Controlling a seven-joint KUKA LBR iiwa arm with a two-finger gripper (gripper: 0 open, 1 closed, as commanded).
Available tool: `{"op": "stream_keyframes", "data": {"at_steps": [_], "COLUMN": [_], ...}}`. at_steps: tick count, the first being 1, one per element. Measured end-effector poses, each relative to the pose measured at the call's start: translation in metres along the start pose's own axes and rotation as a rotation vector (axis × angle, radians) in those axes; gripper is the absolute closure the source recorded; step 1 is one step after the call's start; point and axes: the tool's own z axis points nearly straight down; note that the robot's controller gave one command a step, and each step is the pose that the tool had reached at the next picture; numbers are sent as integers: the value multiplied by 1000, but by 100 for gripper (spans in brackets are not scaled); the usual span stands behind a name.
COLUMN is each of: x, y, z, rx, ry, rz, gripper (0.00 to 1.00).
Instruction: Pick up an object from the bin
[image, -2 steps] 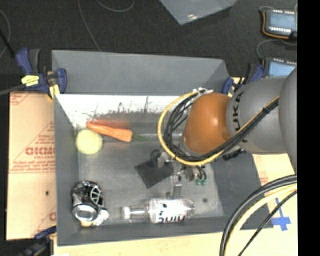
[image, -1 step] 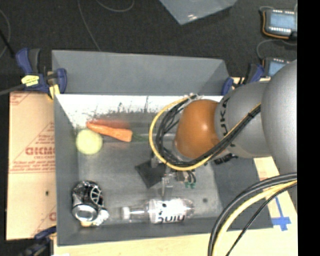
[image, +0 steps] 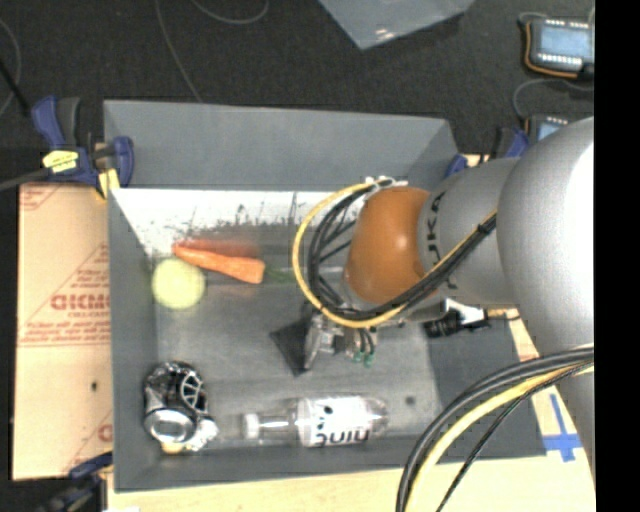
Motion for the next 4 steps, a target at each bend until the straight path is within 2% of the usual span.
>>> {"op": "stream_keyframes", "data": {"at_steps": [1,2,3,4], "x": [0,-8,-16,-26], "y": [0,8,0,15], "z": [0,-43,-98,-86], "rx": [0,1,1,0], "ry": [0,7,1,-3], "rz": [0,3,-22,-238], "gripper": [100,100,100,0]}}
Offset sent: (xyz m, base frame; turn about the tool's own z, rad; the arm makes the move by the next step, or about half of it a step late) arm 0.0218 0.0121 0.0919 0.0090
